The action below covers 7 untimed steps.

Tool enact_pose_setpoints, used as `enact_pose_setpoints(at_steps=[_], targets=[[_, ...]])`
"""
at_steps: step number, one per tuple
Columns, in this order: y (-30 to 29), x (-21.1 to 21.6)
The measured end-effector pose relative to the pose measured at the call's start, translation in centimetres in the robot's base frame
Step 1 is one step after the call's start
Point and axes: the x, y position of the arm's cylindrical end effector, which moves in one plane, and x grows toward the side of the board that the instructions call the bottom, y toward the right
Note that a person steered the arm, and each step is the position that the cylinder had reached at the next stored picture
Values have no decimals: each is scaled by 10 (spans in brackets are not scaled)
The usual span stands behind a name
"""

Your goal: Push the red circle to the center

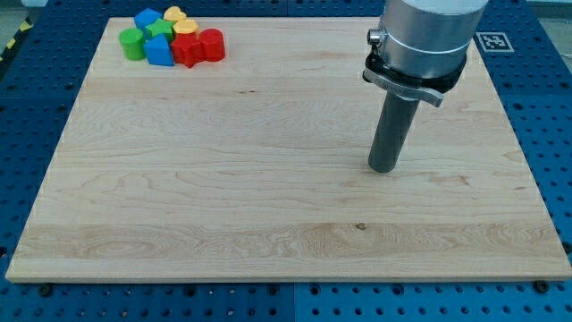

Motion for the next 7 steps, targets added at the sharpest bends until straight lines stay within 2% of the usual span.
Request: enact_pose_setpoints(at_steps=[2,5,6,7], targets=[[-11,0],[-261,-63],[-313,-76],[-328,-84]])
